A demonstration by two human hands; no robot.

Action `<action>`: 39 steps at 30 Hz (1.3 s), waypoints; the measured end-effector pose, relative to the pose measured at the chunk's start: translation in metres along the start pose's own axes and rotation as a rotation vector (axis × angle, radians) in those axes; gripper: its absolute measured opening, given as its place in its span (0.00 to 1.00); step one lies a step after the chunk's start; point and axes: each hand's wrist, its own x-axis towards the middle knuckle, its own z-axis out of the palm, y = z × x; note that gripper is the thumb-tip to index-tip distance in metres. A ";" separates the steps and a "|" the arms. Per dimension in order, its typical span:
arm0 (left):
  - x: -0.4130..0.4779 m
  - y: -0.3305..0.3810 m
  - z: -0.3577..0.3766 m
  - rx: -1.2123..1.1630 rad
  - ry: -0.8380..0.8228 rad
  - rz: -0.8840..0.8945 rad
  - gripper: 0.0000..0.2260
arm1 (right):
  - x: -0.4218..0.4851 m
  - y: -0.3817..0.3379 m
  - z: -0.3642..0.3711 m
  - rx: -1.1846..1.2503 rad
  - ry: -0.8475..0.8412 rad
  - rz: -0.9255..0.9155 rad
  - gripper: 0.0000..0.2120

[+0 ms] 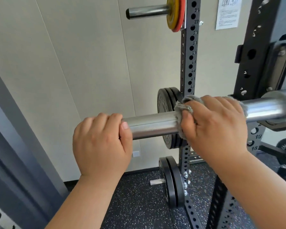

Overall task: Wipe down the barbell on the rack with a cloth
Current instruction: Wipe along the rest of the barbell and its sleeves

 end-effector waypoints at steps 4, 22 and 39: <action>-0.003 0.008 0.000 -0.005 0.021 -0.066 0.14 | -0.005 -0.032 0.009 0.002 0.013 0.074 0.20; 0.051 0.091 -0.004 0.119 -0.372 -0.020 0.23 | 0.001 0.014 -0.009 0.017 -0.163 -0.066 0.21; 0.021 0.087 0.014 0.039 -0.039 0.067 0.14 | 0.001 0.046 -0.016 0.049 -0.180 -0.219 0.20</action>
